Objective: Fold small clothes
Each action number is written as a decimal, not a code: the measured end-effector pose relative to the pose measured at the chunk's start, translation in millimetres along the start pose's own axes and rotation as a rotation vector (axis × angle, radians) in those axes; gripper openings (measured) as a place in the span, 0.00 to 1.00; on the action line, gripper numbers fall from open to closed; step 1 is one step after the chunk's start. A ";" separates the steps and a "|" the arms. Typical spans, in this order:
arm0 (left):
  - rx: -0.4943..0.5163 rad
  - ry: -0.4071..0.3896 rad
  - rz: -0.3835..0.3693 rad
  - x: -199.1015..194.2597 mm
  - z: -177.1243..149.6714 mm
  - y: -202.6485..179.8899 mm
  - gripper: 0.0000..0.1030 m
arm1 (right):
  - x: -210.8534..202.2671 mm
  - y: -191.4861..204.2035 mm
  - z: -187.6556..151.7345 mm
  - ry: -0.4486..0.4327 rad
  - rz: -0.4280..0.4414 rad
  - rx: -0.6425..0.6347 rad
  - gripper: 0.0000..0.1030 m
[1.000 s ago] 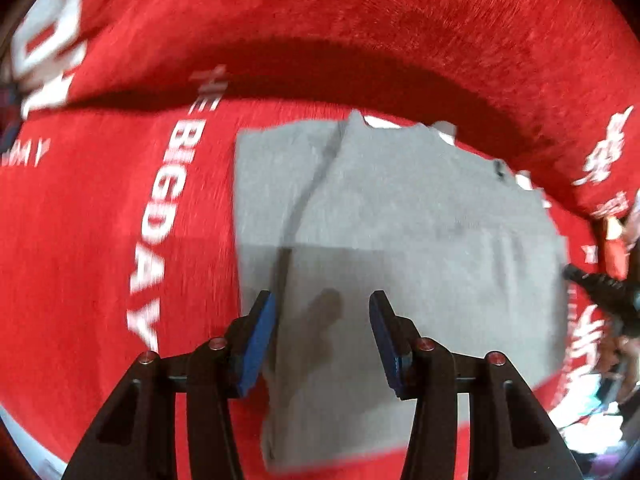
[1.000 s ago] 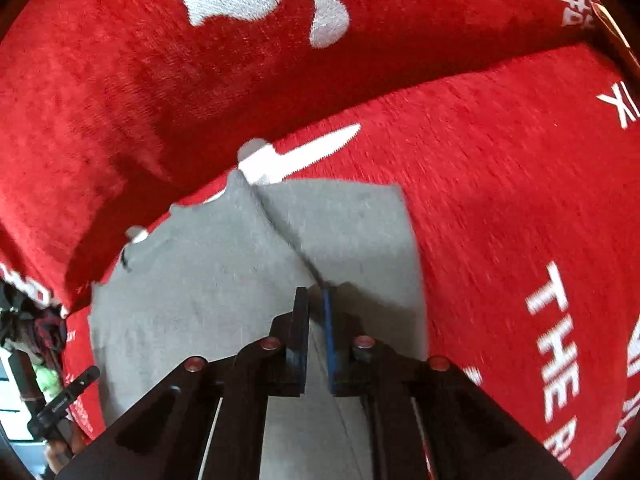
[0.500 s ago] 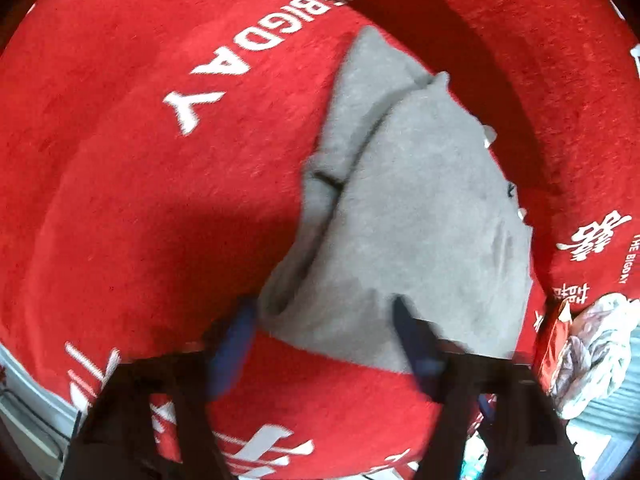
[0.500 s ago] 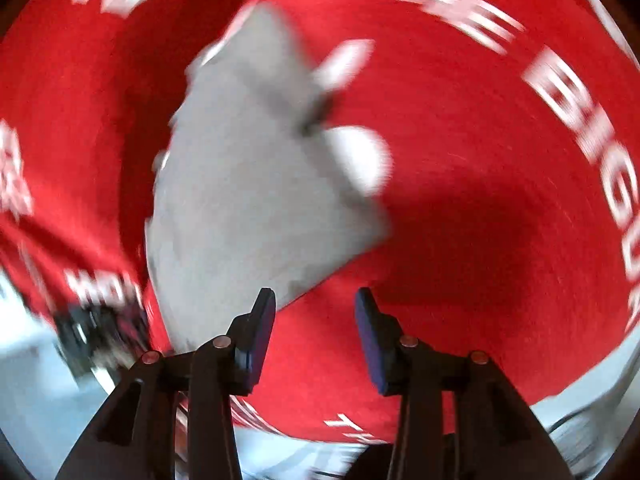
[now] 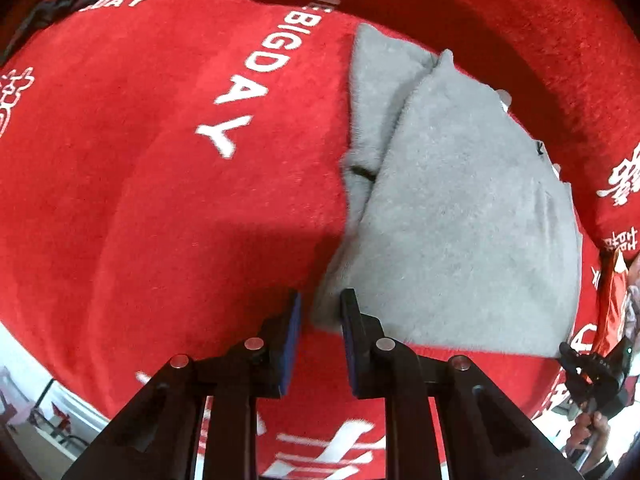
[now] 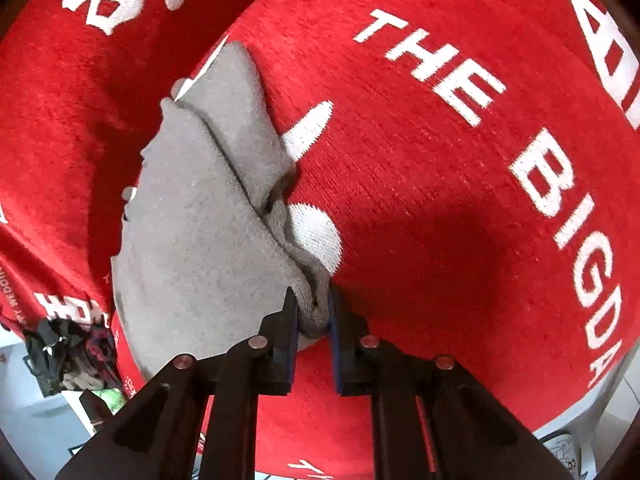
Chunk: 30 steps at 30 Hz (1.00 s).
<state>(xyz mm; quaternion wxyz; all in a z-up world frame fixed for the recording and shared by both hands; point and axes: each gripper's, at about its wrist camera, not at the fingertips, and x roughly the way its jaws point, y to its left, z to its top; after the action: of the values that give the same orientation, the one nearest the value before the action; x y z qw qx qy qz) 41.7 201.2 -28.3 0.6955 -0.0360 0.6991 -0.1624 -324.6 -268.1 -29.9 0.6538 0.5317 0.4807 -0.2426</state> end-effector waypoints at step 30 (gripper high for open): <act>0.161 0.005 -0.011 -21.6 10.6 -18.8 0.20 | 8.3 66.7 -23.2 0.033 -0.142 -0.211 0.07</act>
<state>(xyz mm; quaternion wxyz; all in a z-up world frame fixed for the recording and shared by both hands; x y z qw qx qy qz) 49.4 187.5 -2.1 0.6936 0.0166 0.6852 -0.2217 -274.5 -223.8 -5.8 0.6794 0.4285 0.5505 -0.2274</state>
